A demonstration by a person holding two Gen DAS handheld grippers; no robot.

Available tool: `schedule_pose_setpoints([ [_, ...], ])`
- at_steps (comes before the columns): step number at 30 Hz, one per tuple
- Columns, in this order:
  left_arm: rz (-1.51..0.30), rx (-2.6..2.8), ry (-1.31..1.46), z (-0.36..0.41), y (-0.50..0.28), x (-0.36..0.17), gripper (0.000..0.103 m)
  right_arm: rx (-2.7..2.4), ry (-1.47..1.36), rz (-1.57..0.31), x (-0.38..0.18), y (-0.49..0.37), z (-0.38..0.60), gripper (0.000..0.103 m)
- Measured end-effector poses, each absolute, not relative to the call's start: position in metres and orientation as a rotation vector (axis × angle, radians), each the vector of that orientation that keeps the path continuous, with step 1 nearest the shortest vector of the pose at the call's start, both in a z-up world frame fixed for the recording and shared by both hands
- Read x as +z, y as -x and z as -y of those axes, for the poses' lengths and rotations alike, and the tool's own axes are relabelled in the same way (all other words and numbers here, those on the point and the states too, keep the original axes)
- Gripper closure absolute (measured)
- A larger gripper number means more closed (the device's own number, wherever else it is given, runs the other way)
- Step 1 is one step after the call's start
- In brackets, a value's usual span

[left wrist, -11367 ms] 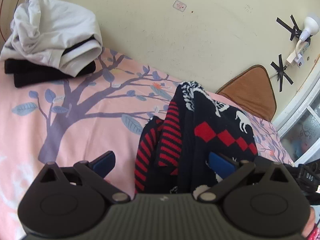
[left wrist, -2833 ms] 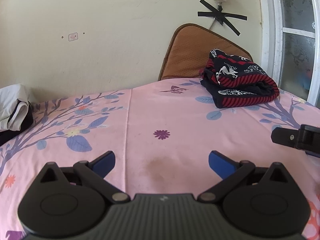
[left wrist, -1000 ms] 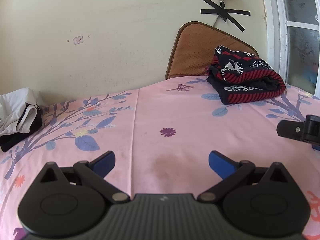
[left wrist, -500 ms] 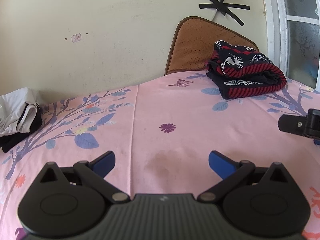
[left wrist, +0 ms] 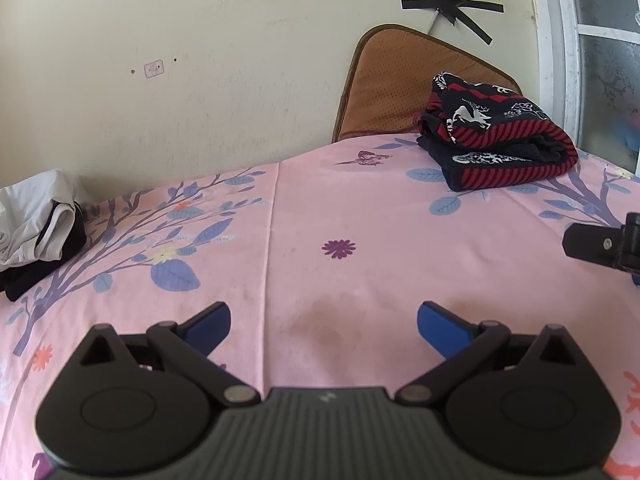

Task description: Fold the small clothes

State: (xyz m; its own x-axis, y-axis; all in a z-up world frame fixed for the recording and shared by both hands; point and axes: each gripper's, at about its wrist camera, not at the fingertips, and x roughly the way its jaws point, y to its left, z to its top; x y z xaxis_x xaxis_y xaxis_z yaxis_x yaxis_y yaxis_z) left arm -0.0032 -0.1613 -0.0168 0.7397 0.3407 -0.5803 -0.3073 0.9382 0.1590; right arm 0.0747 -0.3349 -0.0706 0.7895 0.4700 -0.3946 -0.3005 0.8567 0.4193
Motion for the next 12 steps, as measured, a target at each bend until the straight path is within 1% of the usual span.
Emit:
schedule_pose_setpoints([
  [12,-0.644,0.319,-0.041,0.1592,0.0047,-0.0154,0.000,0.426,-0.348,-0.512,-0.0705,-0.0754,0.3343,0.000],
])
